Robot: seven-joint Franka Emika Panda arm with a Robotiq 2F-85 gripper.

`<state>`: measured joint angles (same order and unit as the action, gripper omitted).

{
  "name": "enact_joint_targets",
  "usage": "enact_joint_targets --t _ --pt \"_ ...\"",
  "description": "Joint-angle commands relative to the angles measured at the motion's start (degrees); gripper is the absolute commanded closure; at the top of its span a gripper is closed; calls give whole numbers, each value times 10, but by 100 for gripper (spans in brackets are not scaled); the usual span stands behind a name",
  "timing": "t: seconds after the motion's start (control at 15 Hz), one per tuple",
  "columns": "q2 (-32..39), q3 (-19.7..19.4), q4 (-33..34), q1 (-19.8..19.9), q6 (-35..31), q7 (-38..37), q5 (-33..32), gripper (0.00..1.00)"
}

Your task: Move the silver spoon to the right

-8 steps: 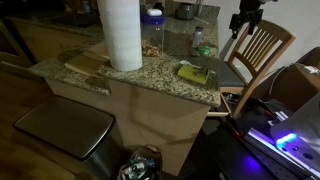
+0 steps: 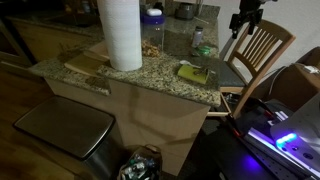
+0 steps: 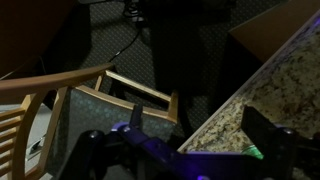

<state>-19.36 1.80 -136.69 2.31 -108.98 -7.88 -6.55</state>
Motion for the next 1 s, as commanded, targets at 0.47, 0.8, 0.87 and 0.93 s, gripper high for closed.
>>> enact_joint_targets --t 0.47,0.8,0.87,0.93 --pt "-8 -24 -49 -27 -262 40 82 0" --pt "-8 -63 -55 -68 -261 247 157 0" --pt "-8 -71 -55 -75 -258 286 167 0" --pt "-8 -79 -56 -82 -259 325 179 0"
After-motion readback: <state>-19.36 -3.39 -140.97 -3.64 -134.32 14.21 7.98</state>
